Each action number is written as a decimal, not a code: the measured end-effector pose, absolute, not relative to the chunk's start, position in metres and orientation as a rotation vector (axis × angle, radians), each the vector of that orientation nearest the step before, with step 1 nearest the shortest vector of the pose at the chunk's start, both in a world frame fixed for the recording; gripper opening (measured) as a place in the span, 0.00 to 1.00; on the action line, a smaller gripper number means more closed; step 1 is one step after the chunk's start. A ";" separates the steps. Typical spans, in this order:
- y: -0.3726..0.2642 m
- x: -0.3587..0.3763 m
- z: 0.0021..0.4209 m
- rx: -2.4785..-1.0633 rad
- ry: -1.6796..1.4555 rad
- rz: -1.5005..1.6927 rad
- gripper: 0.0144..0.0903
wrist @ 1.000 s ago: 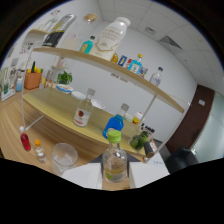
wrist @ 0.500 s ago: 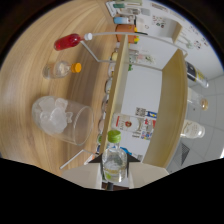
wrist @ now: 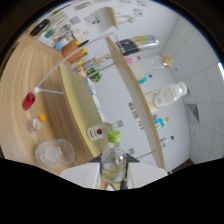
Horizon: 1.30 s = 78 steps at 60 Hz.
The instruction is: Make me a cup of Vodka Sunrise.
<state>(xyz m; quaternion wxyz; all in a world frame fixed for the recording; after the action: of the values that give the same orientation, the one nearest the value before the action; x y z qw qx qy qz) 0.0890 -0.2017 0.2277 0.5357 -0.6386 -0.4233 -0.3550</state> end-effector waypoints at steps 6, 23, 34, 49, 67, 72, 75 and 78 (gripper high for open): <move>-0.210 0.083 0.244 -1.605 -0.698 -0.544 0.28; -0.210 0.112 0.196 -1.780 -0.149 -0.066 0.28; -0.205 0.138 0.124 -1.921 0.014 0.010 0.28; -0.206 0.158 0.054 -2.065 0.053 0.006 0.28; -0.209 0.158 0.019 -2.161 0.049 0.003 0.28; -0.209 0.159 0.017 -2.162 0.052 0.001 0.28; -0.209 0.159 0.017 -2.160 0.052 -0.001 0.29; -0.208 0.160 0.017 -2.153 0.052 -0.001 0.29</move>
<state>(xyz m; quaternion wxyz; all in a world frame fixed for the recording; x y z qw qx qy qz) 0.1595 -0.2078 0.0172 0.4741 -0.8802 0.0211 -0.0006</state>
